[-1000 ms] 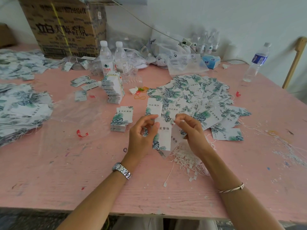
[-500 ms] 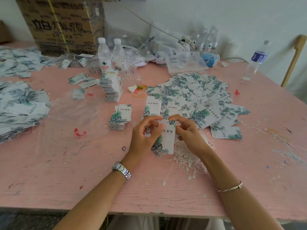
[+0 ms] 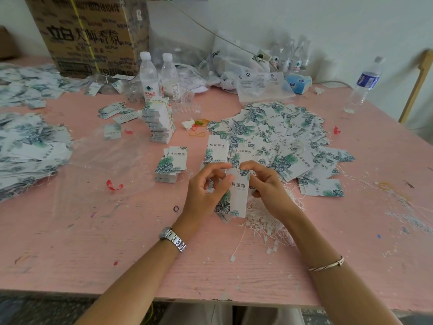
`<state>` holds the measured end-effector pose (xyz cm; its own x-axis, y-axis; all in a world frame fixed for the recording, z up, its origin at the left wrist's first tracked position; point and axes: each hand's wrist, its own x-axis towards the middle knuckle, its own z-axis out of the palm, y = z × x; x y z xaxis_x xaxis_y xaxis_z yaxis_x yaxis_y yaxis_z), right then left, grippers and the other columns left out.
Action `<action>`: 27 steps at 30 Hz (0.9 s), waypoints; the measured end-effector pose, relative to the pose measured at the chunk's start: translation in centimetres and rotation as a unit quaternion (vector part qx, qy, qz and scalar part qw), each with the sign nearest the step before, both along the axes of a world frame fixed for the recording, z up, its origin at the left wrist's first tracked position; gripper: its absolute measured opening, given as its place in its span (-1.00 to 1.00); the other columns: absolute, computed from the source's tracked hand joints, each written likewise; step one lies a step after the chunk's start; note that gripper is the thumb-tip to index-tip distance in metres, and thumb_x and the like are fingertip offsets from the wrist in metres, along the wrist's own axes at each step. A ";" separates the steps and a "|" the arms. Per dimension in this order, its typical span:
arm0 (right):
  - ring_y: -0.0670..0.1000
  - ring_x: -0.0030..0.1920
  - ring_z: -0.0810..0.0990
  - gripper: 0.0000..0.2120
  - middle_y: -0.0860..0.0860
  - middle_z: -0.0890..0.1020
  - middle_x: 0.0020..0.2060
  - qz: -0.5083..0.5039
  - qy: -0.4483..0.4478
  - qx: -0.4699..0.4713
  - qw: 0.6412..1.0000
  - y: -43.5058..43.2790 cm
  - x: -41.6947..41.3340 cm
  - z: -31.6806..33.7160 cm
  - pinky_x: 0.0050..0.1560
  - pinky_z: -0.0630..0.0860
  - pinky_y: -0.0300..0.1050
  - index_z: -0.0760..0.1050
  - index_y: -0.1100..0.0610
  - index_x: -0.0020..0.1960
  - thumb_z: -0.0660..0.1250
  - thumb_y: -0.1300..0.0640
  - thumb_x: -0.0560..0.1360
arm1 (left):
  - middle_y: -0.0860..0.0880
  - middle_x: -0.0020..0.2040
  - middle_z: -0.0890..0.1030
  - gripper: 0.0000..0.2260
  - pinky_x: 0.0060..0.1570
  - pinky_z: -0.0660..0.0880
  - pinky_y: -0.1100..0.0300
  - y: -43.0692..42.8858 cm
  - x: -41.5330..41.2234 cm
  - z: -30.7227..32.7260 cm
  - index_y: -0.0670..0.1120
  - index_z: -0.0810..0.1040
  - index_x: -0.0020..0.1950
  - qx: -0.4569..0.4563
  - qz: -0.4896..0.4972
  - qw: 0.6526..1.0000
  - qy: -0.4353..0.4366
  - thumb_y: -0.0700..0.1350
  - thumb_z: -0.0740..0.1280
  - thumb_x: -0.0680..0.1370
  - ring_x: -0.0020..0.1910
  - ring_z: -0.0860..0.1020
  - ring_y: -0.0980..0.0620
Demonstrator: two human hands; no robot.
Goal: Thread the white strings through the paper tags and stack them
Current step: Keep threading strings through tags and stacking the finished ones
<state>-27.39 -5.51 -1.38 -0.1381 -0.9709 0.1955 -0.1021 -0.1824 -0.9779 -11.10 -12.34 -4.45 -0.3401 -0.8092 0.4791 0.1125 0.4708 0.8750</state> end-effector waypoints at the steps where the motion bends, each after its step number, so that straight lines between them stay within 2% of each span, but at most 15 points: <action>1: -0.12 -0.44 0.32 -0.83 -0.10 0.55 -0.39 0.001 -0.003 -0.002 1.000 0.0 0.0 0.0 -0.45 0.19 -0.31 0.53 0.10 0.02 0.20 0.28 0.65 | 0.08 -0.15 0.63 -0.81 -0.16 0.49 -0.16 0.0 0.0 0.0 0.19 0.62 0.14 0.000 0.000 1.000 -0.001 0.08 0.43 0.53 -0.16 0.59 -0.06; 6: -0.11 -0.40 0.32 -0.85 -0.04 0.53 -0.30 0.002 -0.019 -0.011 1.000 0.0 0.0 0.0 -0.43 0.20 -0.31 0.58 -0.02 -0.05 0.25 0.16 0.57 | 0.05 -0.16 0.63 -0.80 -0.16 0.48 -0.11 0.0 0.0 0.0 0.15 0.62 0.15 -0.002 -0.005 1.000 -0.009 0.08 0.42 0.53 -0.18 0.58 -0.06; 8: -0.11 -0.39 0.31 -0.87 0.08 0.51 -0.23 0.004 -0.017 -0.015 1.000 0.0 0.0 0.0 -0.43 0.21 -0.32 0.59 -0.03 -0.07 0.28 0.14 0.54 | 0.00 -0.14 0.64 -0.80 -0.14 0.49 -0.08 0.1 0.0 0.1 0.13 0.63 0.15 -0.001 -0.010 1.000 -0.014 0.06 0.42 0.53 -0.17 0.57 -0.09; 9: -0.10 -0.39 0.30 -0.88 0.15 0.48 -0.18 0.007 -0.016 -0.016 1.000 0.0 0.0 0.1 -0.44 0.21 -0.32 0.59 -0.02 -0.07 0.29 0.12 0.53 | -0.01 -0.13 0.64 -0.79 -0.14 0.49 -0.03 0.2 0.1 0.1 0.12 0.63 0.16 -0.002 -0.013 1.000 -0.018 0.06 0.42 0.53 -0.16 0.57 -0.09; 12: -0.11 -0.42 0.30 -0.86 0.16 0.46 -0.13 0.017 -0.009 -0.018 1.000 0.0 0.1 0.1 -0.47 0.22 -0.34 0.61 -0.04 -0.08 0.30 0.14 0.53 | 0.04 -0.06 0.64 -0.74 -0.18 0.40 0.31 0.4 0.2 0.3 0.03 0.63 0.18 -0.027 -0.013 0.999 -0.029 0.06 0.40 0.53 -0.16 0.54 0.04; 15: -0.10 -0.44 0.32 -0.92 0.16 0.47 -0.20 0.033 -0.010 -0.011 0.999 0.1 0.3 0.1 -0.49 0.21 -0.33 0.62 -0.06 -0.09 0.34 0.03 0.49 | -0.01 0.09 0.56 -0.71 -0.11 0.34 0.41 0.5 0.3 0.6 -0.09 0.61 0.20 -0.097 0.014 0.994 -0.050 0.00 0.46 0.54 -0.12 0.51 0.09; 19: -0.13 -0.46 0.37 -0.90 -0.08 0.58 -0.24 0.030 -0.013 -0.006 0.999 0.2 0.1 0.0 -0.52 0.21 -0.35 0.60 0.04 -0.07 0.31 0.16 0.54 | -0.10 0.16 0.49 -0.74 -0.02 0.36 0.46 0.7 0.3 0.8 -0.16 0.63 0.13 -0.129 0.054 0.989 -0.052 -0.07 0.46 0.50 -0.06 0.48 0.20; 24: -0.13 -0.47 0.37 -0.94 -0.08 0.58 -0.26 0.035 -0.010 0.001 0.999 0.1 0.1 0.1 -0.51 0.20 -0.34 0.55 0.18 -0.05 0.31 0.22 0.53 | -0.16 0.11 0.49 -0.88 0.06 0.43 0.40 0.6 0.3 0.8 -0.18 0.68 -0.01 -0.150 0.060 0.986 -0.032 -0.18 0.48 0.49 0.10 0.49 0.23; 27: -0.13 -0.45 0.31 -0.96 -0.08 0.50 -0.35 0.033 -0.009 0.003 0.999 0.0 0.0 0.0 -0.47 0.21 -0.33 0.56 0.13 -0.01 0.36 0.16 0.57 | -0.13 0.10 0.50 -0.92 0.06 0.45 0.36 0.5 0.3 0.7 -0.18 0.66 -0.04 -0.148 0.063 0.986 -0.038 -0.24 0.50 0.50 0.08 0.51 0.17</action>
<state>-27.42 -5.49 -1.41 -0.0764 -0.9792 0.1880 -0.0723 -0.1826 -0.9805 -10.76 -11.83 -3.75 -0.2899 -0.6758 0.6777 -0.0247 0.7132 0.7005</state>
